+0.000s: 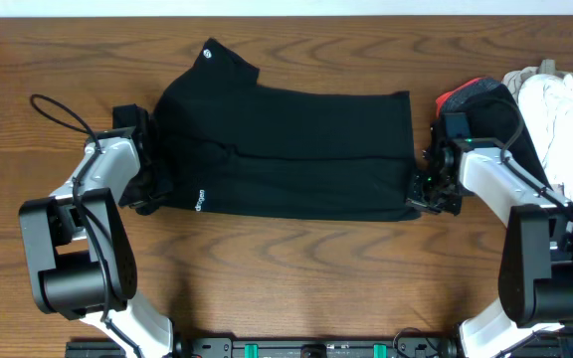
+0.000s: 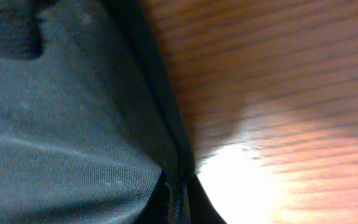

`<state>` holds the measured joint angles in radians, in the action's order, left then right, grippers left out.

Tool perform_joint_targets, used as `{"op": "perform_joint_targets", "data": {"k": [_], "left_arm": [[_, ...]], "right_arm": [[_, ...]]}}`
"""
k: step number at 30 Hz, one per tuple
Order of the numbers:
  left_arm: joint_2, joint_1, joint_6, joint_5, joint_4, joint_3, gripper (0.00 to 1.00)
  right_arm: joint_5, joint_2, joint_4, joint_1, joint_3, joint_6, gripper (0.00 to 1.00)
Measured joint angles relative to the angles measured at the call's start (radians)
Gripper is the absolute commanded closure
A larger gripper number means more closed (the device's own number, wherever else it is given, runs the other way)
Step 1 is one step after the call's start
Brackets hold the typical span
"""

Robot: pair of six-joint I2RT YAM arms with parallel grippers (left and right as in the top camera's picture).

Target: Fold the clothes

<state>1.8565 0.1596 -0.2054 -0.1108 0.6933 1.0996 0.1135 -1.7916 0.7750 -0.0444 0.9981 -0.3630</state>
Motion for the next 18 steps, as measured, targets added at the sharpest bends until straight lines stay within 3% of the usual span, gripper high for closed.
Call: {"op": "perform_joint_targets", "data": {"k": [10, 12, 15, 18], "left_arm": [[0.0, 0.083, 0.001, -0.014, 0.076, 0.129, 0.75], [-0.005, 0.083, 0.005, -0.021, 0.092, 0.156, 0.72], [-0.024, 0.082, 0.013, -0.026, 0.114, 0.168, 0.69], [-0.059, 0.082, 0.022, -0.028, 0.138, 0.168, 0.66]], "right_arm": [[-0.019, 0.0, 0.01, 0.024, 0.002, 0.008, 0.98], [-0.024, 0.0, 0.01, 0.024, 0.002, 0.009, 0.91], [-0.048, 0.0, 0.014, 0.024, 0.002, 0.01, 0.71], [-0.069, 0.0, 0.018, 0.031, 0.002, 0.02, 0.66]]}}
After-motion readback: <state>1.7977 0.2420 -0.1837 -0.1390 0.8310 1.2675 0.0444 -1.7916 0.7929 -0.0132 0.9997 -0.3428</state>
